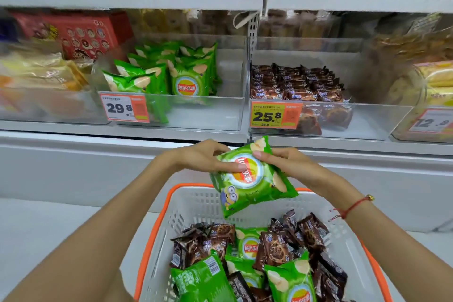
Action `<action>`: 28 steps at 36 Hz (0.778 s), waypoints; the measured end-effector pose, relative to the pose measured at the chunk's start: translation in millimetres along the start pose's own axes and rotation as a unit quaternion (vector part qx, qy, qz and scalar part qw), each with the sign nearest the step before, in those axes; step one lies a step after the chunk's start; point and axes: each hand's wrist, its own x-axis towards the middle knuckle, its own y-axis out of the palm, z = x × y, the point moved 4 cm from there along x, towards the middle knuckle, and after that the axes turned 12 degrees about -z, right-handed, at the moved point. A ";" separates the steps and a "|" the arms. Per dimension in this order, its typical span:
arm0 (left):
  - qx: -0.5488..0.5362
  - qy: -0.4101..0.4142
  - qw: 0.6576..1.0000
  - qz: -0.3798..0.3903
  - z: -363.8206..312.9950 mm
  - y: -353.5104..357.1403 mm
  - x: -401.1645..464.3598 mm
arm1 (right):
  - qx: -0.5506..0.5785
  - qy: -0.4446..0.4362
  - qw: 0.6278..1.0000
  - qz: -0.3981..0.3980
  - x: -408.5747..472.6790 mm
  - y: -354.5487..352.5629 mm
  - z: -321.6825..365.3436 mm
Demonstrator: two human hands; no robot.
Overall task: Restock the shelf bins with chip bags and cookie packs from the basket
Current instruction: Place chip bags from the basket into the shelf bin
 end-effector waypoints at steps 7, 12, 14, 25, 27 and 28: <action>-0.064 0.013 0.994 -0.087 -2.8 -22.0 -3.0 | -0.001 -0.046 0.999 0.003 -8.3 -0.2 16.2; -0.093 0.064 0.985 -0.129 -14.3 -36.6 -8.6 | -0.044 -0.124 0.991 -0.013 -10.7 -12.2 44.5; -0.051 0.086 0.978 -0.183 -19.4 -48.7 -11.5 | -0.065 -0.154 0.985 -0.029 -9.4 -14.6 60.6; 0.025 0.117 0.854 -0.506 -13.5 -118.0 -30.5 | -0.235 -0.307 0.896 -0.218 17.9 -6.6 168.1; 0.022 0.102 0.817 -0.568 3.2 -133.7 -28.5 | -0.261 -0.342 0.866 -0.257 21.8 -2.7 184.6; 0.037 0.085 0.798 -0.595 12.3 -141.4 -27.1 | -0.278 -0.372 0.840 -0.280 23.7 0.1 192.4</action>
